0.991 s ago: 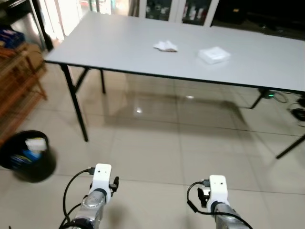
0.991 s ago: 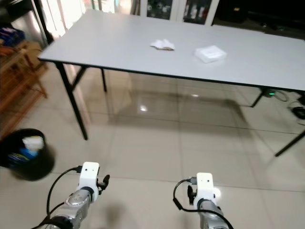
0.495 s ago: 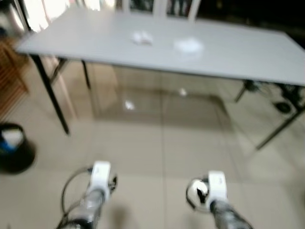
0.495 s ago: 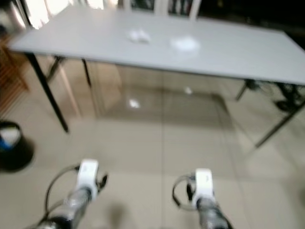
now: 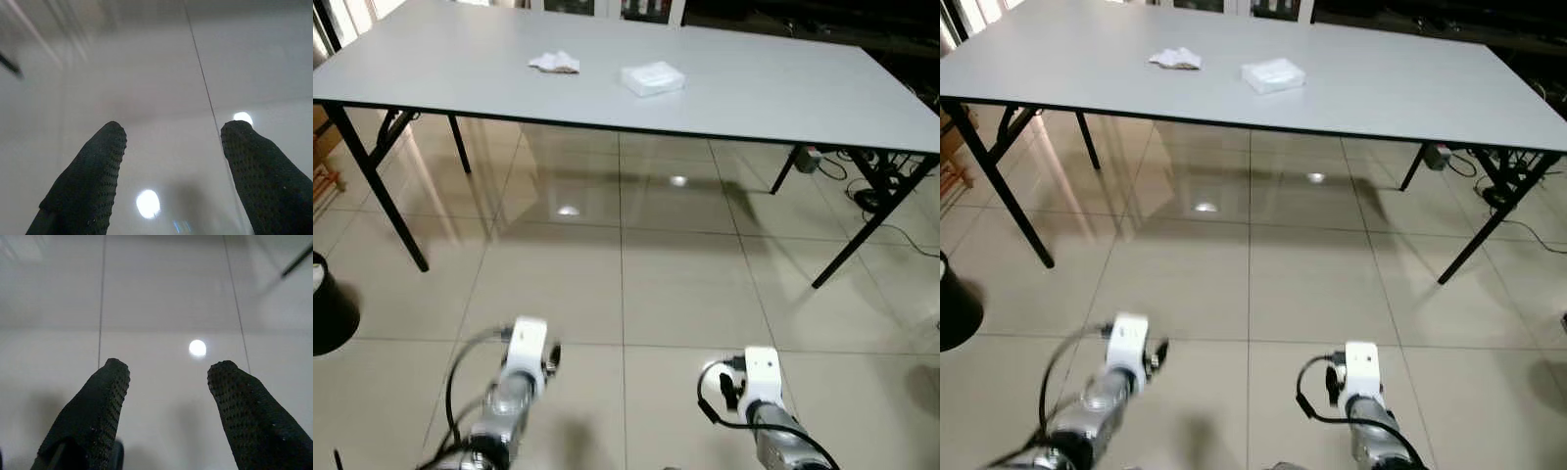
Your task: Picking trash to rubbish bin
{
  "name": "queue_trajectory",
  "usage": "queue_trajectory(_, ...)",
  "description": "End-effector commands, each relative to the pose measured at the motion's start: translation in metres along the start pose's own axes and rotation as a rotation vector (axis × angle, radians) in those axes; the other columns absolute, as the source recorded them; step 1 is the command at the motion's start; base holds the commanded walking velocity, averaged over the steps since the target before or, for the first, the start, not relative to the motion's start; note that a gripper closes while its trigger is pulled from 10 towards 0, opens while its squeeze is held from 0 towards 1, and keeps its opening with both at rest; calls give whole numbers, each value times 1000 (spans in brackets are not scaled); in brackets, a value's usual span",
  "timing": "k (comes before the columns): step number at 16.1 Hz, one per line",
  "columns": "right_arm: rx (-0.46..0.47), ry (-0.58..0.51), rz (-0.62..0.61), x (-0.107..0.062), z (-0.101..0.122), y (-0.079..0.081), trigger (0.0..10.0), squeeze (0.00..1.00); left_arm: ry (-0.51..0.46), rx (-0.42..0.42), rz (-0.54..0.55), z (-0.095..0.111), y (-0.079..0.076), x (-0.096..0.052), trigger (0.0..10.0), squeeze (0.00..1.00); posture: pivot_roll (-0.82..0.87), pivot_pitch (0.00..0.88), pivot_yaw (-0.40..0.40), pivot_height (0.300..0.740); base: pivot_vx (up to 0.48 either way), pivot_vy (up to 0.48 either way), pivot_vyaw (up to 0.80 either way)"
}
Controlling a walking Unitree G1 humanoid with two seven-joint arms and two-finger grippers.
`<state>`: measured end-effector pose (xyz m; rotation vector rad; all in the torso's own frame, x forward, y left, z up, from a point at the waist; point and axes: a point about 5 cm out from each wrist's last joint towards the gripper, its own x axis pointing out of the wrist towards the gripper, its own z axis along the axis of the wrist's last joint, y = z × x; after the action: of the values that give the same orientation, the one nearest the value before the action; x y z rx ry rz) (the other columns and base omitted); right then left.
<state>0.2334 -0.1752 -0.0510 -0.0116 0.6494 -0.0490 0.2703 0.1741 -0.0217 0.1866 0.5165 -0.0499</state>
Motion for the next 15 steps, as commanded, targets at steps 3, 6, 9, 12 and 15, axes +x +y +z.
queue_trajectory(3,62,-319,-2,13,81,2,10000,0,-233,42,-12,58,-5,12,10000,0,-20,47,-99,740,0,0,0)
queue_trajectory(6,81,-543,15,12,144,8,10000,0,-436,28,20,112,1,15,10000,0,-21,38,-96,740,0,0,0)
queue_trajectory(9,84,-794,-3,-3,208,9,10000,0,-793,101,43,164,7,-2,10000,0,-23,33,-95,740,0,0,0)
queue_trajectory(12,114,-901,16,-15,233,12,10000,0,-767,100,84,196,15,-1,10000,0,-31,29,-90,740,0,0,0)
queue_trajectory(15,114,-879,13,-12,229,16,10000,0,-737,31,86,194,11,3,10000,0,-23,22,-89,740,0,0,0)
